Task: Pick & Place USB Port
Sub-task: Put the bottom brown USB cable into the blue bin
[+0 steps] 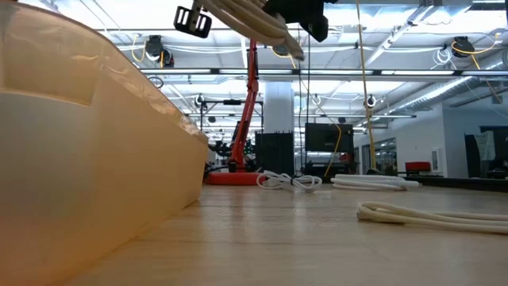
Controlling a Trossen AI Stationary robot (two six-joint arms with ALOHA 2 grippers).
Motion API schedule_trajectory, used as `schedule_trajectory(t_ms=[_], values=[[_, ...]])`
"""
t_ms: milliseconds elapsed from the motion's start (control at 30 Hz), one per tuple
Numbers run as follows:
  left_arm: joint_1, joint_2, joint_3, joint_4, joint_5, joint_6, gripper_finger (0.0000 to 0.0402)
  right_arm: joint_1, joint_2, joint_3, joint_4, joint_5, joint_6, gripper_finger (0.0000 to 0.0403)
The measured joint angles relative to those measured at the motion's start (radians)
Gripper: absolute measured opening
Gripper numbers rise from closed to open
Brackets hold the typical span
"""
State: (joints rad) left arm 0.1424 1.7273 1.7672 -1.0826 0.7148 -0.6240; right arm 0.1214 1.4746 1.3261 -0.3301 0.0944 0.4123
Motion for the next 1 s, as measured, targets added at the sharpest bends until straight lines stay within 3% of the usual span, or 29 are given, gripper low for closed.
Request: schedule_trajectory(t_ms=[167,267,433,633,733,833,1000], values=[[-0.039,-0.031,0.001,-0.083,-0.077,0.14,0.0035,-0.002,-0.021,-0.001,0.066,-0.072,0.117,0.0116],[-0.07,-0.078,0.001,-0.166,-0.253,0.189,0.0035,0.004,-0.056,0.001,0.102,-0.073,0.186,0.0127],[-0.103,-0.197,0.0,-0.211,-0.692,0.167,0.0035,0.02,-0.098,0.001,0.226,0.003,0.247,0.0129],[-0.24,-0.352,0.002,-0.115,-1.391,0.167,0.0035,0.081,-0.085,0.002,0.455,0.352,0.136,0.0122],[-0.304,-0.365,0.002,-0.012,-1.635,0.253,0.0035,0.098,-0.052,0.0,0.565,0.517,0.011,0.0121],[-0.355,-0.361,0.001,0.092,-1.754,0.339,0.0035,0.088,-0.014,0.0,0.682,0.585,-0.107,0.0121],[-0.415,-0.311,0.002,0.259,-1.778,0.475,0.0035,0.045,0.031,0.0,0.798,0.583,-0.208,0.0126]])
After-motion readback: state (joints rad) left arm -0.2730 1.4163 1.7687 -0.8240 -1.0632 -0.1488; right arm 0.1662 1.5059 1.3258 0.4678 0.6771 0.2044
